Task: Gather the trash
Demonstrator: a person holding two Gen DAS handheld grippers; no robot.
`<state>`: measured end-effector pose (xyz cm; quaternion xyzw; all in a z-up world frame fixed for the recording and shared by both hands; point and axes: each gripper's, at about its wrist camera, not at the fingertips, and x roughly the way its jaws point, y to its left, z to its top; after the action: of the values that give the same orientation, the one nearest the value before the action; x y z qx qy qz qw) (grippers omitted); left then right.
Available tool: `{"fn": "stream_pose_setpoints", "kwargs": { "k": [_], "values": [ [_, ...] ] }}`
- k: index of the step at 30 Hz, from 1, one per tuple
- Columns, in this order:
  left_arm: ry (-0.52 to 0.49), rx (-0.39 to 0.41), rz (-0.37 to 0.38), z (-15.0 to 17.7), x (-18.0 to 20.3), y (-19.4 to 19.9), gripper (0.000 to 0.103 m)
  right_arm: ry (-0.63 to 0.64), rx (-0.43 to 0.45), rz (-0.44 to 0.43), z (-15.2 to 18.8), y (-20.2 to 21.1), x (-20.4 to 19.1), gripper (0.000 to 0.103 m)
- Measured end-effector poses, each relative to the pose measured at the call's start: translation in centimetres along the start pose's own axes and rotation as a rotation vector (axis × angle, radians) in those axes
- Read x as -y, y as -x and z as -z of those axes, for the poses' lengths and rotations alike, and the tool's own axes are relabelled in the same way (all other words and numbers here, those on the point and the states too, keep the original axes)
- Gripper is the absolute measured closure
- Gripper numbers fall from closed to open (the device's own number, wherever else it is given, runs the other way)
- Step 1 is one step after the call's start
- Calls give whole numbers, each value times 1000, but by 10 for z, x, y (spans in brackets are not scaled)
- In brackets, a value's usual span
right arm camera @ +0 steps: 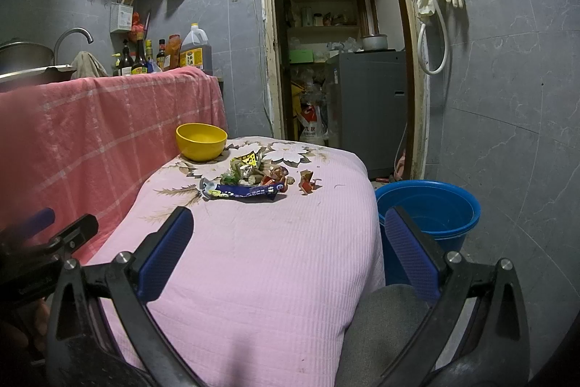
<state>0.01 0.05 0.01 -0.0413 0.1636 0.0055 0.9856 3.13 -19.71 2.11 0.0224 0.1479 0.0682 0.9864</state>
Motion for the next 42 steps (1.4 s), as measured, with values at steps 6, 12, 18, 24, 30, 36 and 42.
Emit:
{"fn": "stream_pose_setpoints", "kwargs": {
  "k": [6, 12, 18, 24, 30, 36, 42],
  "values": [
    [0, -1, -1, 0, 0, 0, 2, -1, 0, -1, 0, 0, 0, 0],
    [1, -1, 0, 0, 0, 0, 2, -2, 0, 0, 0, 0, -1, 0],
    [1, 0, 0, 0, 0, 0, 2, -2, 0, -1, 1, 0, 0, 0],
    [1, -1, 0, 0, 0, 0, 2, -3, 0, -1, 1, 0, -1, 0],
    [1, -1, 0, 0, 0, 0, 2, -5, -1, -1, 1, -1, -1, 0],
    [0, -3, -3, 0, 0, 0, 2, -6, -1, -2, 2, -1, 0, 0],
    [-9, -14, -12, 2, 5, -6, 2, -8, -4, -4, 0, 1, 1, 0]
  ]
}}
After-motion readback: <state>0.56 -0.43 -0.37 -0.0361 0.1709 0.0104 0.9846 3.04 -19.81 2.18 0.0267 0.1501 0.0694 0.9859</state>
